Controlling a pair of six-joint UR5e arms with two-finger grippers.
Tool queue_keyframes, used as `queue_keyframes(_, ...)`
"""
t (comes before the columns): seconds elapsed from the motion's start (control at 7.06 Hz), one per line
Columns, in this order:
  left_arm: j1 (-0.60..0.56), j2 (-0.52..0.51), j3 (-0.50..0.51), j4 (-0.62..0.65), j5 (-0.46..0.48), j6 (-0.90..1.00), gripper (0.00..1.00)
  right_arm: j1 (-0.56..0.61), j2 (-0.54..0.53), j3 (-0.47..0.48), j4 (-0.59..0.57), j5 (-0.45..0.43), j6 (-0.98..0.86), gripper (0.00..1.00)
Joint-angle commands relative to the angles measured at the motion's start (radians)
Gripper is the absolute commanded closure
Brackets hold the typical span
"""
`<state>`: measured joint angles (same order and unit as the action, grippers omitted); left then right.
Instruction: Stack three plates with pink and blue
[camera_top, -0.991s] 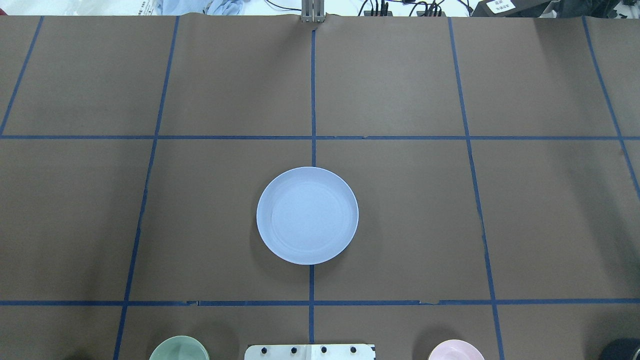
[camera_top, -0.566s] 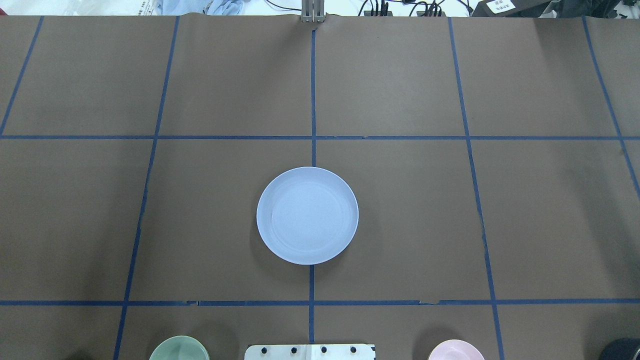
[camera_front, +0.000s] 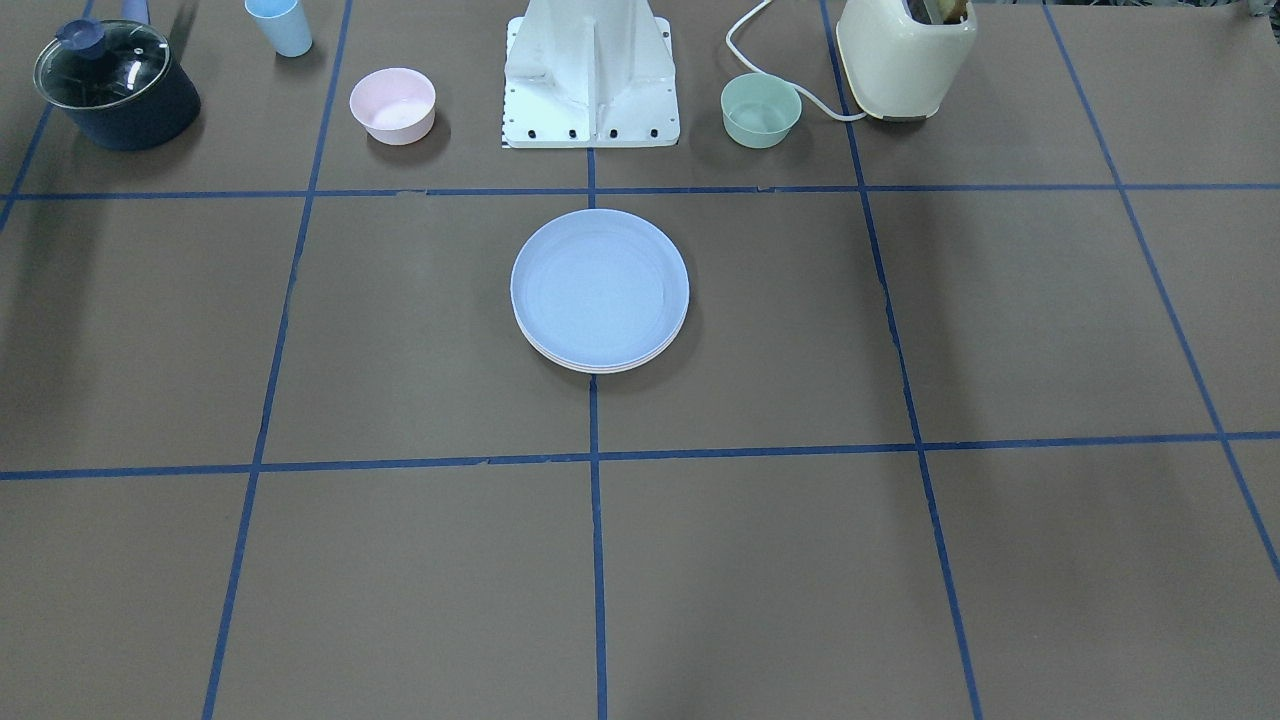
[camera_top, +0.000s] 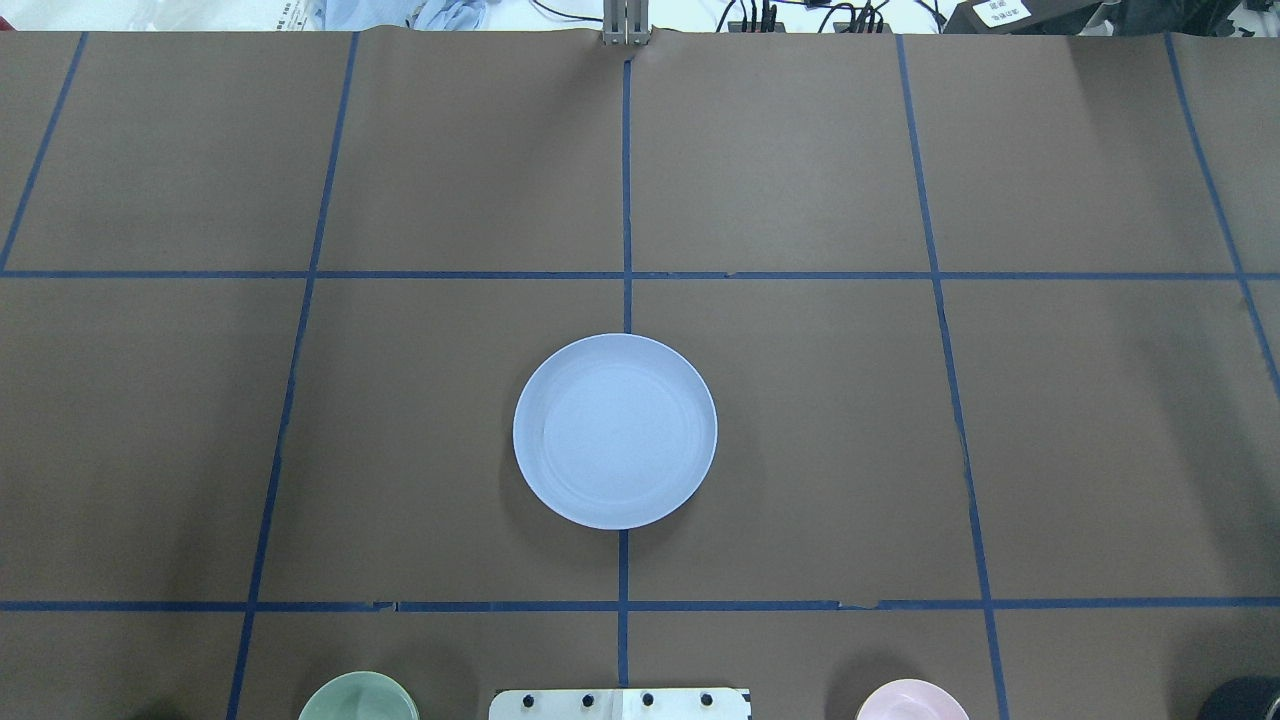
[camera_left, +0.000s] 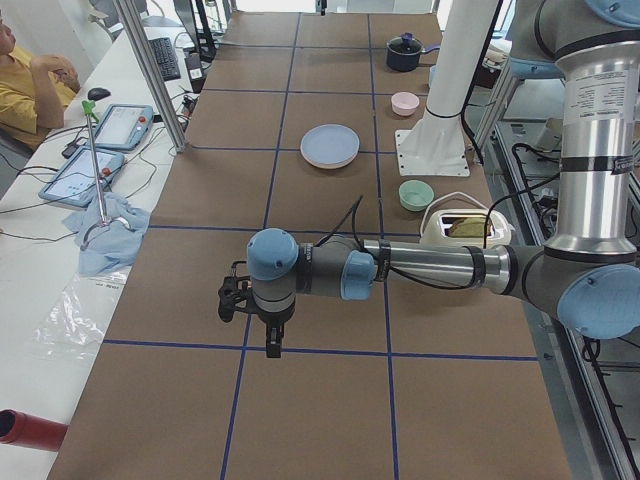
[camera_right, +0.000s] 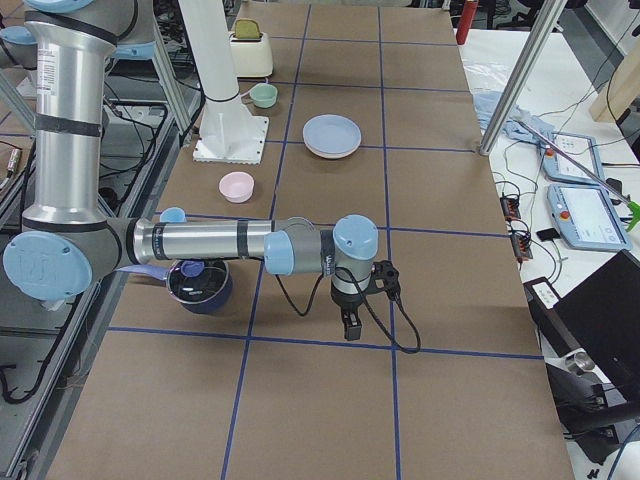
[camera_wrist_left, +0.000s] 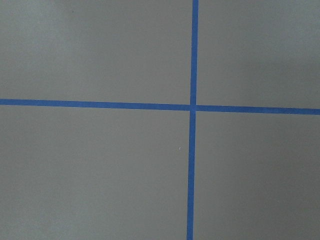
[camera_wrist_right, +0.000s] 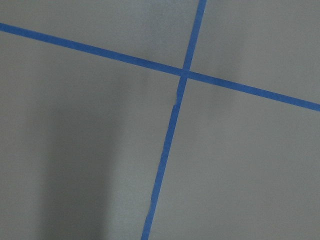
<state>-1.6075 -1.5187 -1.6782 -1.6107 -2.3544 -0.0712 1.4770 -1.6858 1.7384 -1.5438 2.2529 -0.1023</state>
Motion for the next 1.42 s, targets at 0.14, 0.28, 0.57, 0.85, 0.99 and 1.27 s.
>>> queue_keyframes(0.14,0.0,0.002,0.002,0.0,0.0,-0.002,0.0,0.0,0.0,-0.008,-0.001,-0.001,0.0,0.0)
queue_keyframes(0.28,0.0,0.003,0.002,0.0,0.0,0.001,0.0,-0.001,0.0,-0.01,-0.001,-0.001,0.0,0.0)
queue_keyframes(0.57,0.0,0.011,0.005,0.0,0.001,0.001,0.0,-0.001,0.0,-0.016,-0.001,-0.001,0.001,0.0)
queue_keyframes(0.85,0.0,0.014,0.006,0.0,0.004,0.001,0.0,-0.001,0.001,-0.023,-0.001,-0.001,0.001,0.0)
queue_keyframes(0.99,0.001,0.012,0.008,-0.001,0.004,0.001,0.0,-0.001,0.001,-0.023,-0.001,-0.001,0.001,0.0)
queue_keyframes(1.27,0.0,0.012,0.012,-0.001,0.003,0.002,0.0,-0.001,0.001,-0.023,-0.001,-0.001,0.001,0.0)
